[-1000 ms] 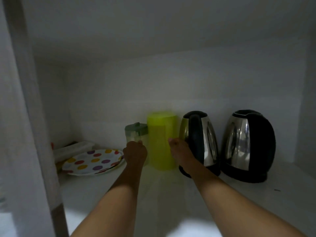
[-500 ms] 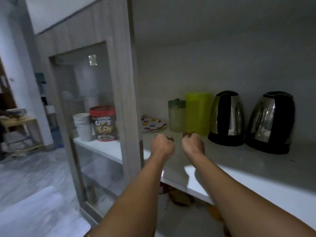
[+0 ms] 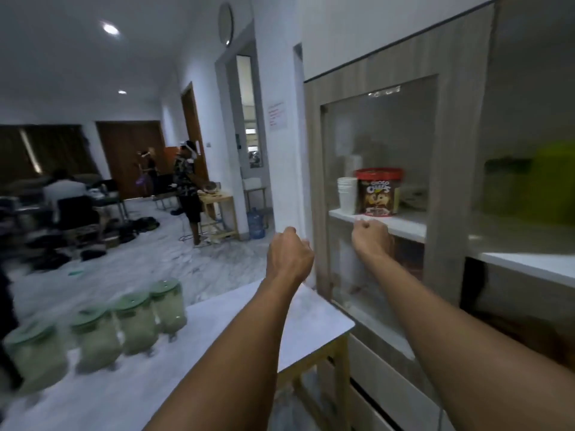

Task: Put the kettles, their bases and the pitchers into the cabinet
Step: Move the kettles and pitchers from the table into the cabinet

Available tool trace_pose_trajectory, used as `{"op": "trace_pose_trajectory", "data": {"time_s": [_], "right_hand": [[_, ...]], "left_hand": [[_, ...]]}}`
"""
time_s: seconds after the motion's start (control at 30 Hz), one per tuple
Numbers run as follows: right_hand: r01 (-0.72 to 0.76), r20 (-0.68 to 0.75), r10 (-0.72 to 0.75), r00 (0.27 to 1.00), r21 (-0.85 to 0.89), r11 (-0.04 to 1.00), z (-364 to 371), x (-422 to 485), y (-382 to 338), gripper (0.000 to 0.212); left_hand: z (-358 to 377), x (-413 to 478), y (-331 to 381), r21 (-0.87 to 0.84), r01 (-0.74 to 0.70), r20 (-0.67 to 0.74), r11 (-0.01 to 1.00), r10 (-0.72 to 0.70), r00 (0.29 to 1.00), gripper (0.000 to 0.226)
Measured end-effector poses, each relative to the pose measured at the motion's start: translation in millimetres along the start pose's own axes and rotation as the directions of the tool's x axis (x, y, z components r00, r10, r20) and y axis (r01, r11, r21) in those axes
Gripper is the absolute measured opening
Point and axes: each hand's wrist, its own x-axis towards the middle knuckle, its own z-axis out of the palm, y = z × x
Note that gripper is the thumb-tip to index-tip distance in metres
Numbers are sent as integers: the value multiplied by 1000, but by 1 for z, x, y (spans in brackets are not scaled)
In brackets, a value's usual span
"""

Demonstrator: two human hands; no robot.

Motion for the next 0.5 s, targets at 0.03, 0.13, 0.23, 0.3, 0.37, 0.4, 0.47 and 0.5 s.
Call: {"op": "trace_pose_trajectory", "data": {"time_s": [0.03, 0.13, 0.23, 0.3, 0.37, 0.4, 0.47, 0.5], "right_hand": [[17, 54, -17, 998, -4, 1000, 30, -29, -10, 45], [88, 259, -75, 963, -41, 995, 116, -111, -39, 45], [210, 422, -166, 891, -61, 976, 187, -179, -72, 40], [282, 500, -216, 839, -59, 958, 230, -215, -92, 34], [335, 565, -244, 788, -61, 940, 271, -247, -107, 36], [350, 592, -249, 767, -61, 935, 291, -261, -113, 38], [372, 643, -248, 724, -62, 926, 331, -285, -119, 38], [380, 670, -241, 702, -67, 922, 351, -294, -121, 38]], "left_hand": [[-29, -5, -35, 60, 32, -15, 998, -31, 999, 40], [-115, -22, -133, 213, 178, -63, 961, -169, 984, 42], [-190, -41, -215, 260, 325, -137, 909, -298, 945, 44], [-227, -50, -263, 253, 414, -189, 874, -375, 908, 44], [-256, -60, -307, 236, 497, -229, 835, -449, 864, 42], [-267, -64, -328, 226, 531, -244, 816, -481, 842, 41], [-283, -68, -367, 211, 587, -261, 782, -534, 804, 40], [-290, -68, -384, 201, 612, -268, 765, -558, 785, 39]]}}
